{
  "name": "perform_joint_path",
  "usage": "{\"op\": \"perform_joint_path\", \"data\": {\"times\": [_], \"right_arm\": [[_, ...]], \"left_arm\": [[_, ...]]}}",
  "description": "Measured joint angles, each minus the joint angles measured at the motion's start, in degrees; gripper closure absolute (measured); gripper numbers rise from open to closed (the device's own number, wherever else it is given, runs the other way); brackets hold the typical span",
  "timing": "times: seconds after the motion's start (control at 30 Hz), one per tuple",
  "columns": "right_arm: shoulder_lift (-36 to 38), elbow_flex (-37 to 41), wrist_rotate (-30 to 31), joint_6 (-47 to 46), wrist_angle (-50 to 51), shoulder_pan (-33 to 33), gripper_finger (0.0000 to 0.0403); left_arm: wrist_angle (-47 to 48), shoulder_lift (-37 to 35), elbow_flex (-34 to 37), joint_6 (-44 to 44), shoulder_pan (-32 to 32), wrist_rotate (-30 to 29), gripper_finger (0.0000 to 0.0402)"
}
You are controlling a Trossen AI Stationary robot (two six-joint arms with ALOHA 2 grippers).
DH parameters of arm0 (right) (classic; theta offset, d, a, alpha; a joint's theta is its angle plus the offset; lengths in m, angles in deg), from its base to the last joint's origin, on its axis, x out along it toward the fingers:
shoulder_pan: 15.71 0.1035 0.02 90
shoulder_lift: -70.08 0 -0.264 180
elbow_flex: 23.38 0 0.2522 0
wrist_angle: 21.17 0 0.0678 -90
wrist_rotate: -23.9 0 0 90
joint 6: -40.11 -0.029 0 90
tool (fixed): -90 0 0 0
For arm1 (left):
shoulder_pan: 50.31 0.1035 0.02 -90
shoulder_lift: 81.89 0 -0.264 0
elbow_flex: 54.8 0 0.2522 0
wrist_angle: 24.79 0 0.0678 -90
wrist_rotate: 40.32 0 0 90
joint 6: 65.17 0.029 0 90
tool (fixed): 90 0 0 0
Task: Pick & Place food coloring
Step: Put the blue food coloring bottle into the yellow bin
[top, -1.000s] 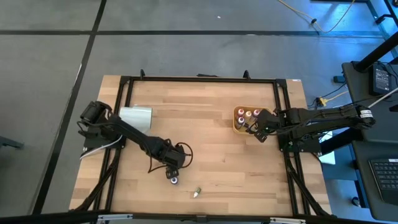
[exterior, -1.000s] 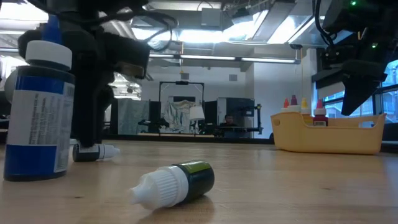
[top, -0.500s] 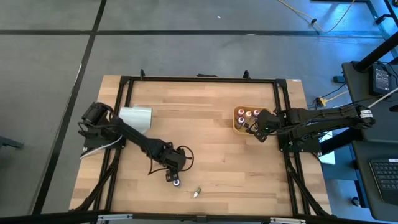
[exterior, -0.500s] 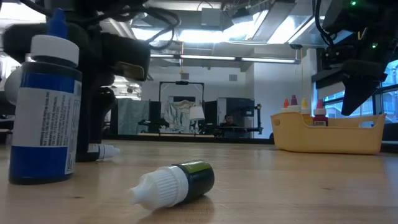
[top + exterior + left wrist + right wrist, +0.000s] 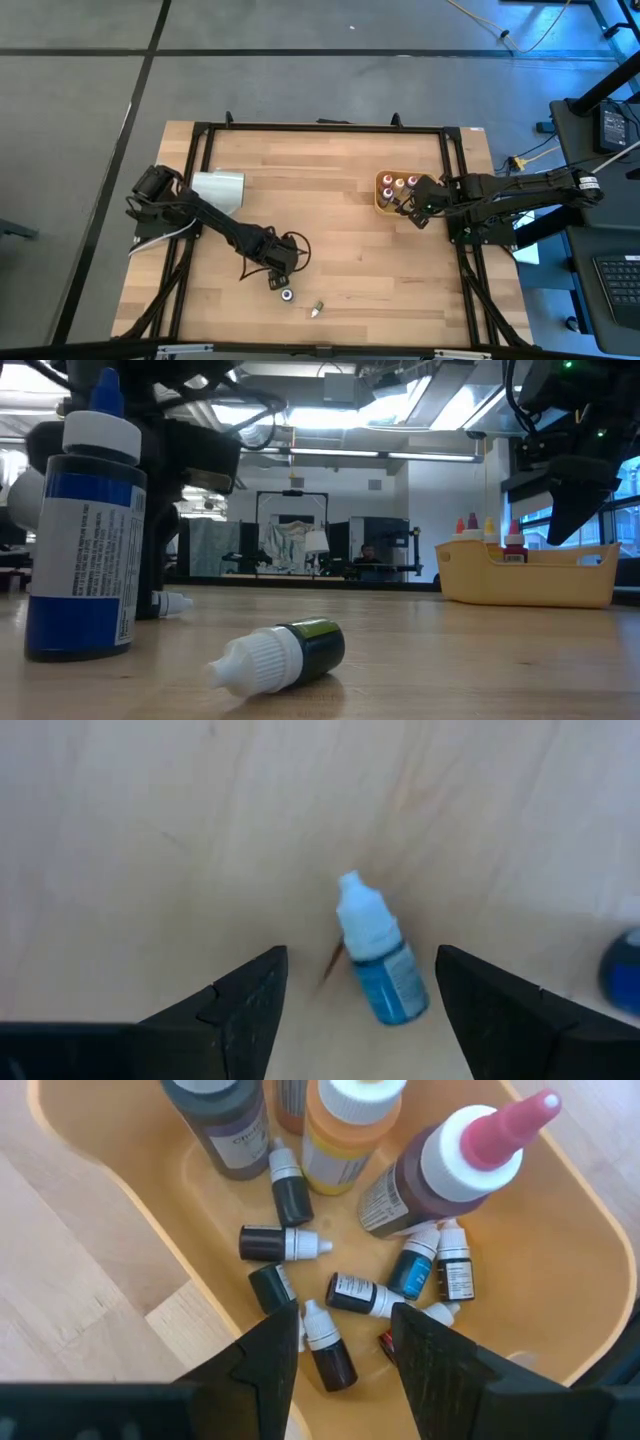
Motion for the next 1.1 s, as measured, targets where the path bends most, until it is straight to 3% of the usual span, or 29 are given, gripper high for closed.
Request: {"op": "perform_joint_path", "data": {"times": [0.23,0.7,0.93,1.1], "right_arm": [[0.00,0.00,0.02,0.08,-0.72,0.02,0.0240],[0.00,0.00,0.04,2.70,-0.81,0.02,0.0240],[0.52,-4.51,0.42,2.03,-0.55,0.02,0.0240],[1.05,-8.03,2.63,8.12,-4.77,0.01,0.0240]], "left_arm": [[1.24,0.45,-0.15,-0.79,0.26,-0.59,0.0191],[0.97,0.80,-0.11,6.72,0.44,-3.81,0.0334],[-0.57,-1.08,-0.04,5.74,0.97,-6.67,0.0338],[-6.22,-1.53,-0.04,5.73,3.14,-8.22,0.0337]]}}
